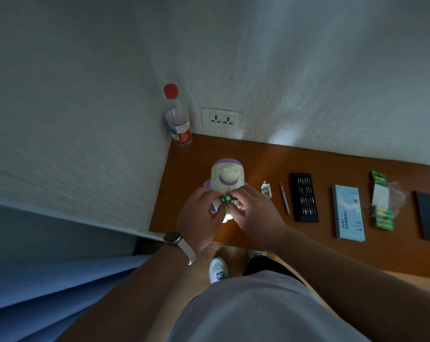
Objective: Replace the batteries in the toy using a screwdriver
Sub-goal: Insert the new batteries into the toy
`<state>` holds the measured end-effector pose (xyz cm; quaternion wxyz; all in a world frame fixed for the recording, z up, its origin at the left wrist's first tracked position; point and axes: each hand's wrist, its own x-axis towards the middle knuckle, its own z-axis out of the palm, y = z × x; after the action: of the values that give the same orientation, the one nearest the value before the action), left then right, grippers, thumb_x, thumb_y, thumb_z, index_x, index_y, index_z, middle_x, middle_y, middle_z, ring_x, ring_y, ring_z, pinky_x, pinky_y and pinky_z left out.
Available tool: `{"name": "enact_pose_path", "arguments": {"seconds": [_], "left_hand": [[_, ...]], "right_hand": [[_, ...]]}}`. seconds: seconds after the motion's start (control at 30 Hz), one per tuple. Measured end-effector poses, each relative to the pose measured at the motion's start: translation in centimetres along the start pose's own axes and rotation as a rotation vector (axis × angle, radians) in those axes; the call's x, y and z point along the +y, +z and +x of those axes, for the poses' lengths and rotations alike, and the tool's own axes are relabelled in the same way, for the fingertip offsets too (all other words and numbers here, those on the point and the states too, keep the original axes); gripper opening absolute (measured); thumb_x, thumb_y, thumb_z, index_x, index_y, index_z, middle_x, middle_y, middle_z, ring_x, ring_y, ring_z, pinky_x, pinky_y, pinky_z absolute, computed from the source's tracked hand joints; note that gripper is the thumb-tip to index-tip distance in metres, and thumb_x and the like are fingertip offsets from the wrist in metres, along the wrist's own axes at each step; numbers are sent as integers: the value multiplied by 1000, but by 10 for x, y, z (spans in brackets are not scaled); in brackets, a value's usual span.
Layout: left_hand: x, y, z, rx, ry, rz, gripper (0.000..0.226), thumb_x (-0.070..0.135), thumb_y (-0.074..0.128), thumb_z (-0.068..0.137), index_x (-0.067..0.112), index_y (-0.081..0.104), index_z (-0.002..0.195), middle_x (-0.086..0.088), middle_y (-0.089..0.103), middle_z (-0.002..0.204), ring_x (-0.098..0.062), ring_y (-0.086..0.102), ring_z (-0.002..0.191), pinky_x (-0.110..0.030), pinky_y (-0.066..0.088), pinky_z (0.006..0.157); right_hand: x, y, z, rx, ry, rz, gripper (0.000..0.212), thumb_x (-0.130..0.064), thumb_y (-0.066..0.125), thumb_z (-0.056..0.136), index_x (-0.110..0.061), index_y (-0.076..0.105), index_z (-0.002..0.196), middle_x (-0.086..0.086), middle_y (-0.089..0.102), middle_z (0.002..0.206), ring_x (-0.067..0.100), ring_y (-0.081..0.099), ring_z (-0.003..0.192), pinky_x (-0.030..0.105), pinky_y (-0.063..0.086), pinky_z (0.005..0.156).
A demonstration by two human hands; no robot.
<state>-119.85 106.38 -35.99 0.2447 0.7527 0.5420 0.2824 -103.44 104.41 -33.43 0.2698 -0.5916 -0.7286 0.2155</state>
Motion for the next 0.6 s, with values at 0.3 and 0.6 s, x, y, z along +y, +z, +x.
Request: {"name": "enact_pose_path", "arguments": {"seconds": [0.3,0.6], "left_hand": [[-1,-1,0,9,25,-13,23,14,79,84,11,71,106,-6,66,105,-19,66,83,-33,59,60],[-5,1,1,3,48,1,23,19,80,83,12,71,103,-5,65,106,-17,65,80,-17,51,58]], "right_hand": [[8,8,-2,-16,24,-9,25,-14,70,88,-7,66,112,5,61,108,13,63,88,25,59,74],[8,8,-2,-22,109,27,19,-14,70,89,-9,66,107,-4,55,102,-1,50,76,8,43,67]]}}
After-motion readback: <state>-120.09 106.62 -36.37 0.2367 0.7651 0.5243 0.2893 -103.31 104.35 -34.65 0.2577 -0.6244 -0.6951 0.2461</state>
